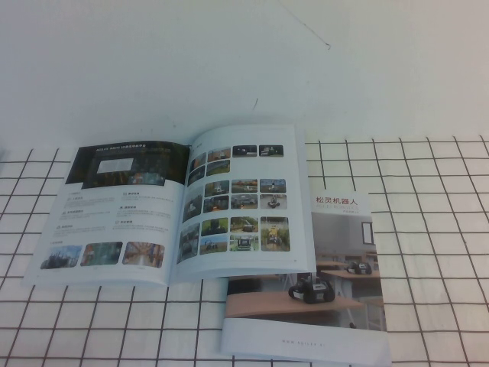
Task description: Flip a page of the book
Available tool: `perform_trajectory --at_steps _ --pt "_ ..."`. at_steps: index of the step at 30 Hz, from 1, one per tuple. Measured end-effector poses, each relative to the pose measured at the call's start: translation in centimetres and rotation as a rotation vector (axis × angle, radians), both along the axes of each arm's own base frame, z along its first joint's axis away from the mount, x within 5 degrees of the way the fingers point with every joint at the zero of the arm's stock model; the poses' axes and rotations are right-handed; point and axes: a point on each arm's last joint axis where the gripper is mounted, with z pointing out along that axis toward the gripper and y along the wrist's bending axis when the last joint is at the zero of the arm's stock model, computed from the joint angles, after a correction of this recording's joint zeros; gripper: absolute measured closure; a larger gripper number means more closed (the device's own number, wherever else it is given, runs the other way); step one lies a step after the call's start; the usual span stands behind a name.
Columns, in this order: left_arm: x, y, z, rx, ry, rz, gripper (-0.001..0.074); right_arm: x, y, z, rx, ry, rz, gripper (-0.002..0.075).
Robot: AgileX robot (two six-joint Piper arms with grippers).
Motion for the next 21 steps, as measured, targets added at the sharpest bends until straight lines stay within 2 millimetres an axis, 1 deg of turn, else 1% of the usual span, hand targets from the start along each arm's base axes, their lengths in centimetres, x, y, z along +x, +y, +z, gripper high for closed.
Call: perform_trajectory --at_steps 9,15,17,21 --pt "0.1 -0.2 1.1 -0.212 -0.134 -0.009 0.0737 0.3 -0.1 1.7 0.039 -0.19 -0.015 0.0725" --pt "0.0 0.1 2.7 -0.475 -0.33 -0.001 0.0737 0.4 -0.1 2.4 0.047 -0.263 -0.018 0.0725" --pt "-0.1 0.2 3.1 -0.515 -0.372 -0.001 0.0737 0.4 -0.1 2.6 0.051 -0.291 -0.02 0.0725" --pt "-0.1 0.2 3.2 -0.543 -0.388 -0.002 0.0737 0.3 -0.2 3.6 0.081 -0.391 -0.026 0.0725"
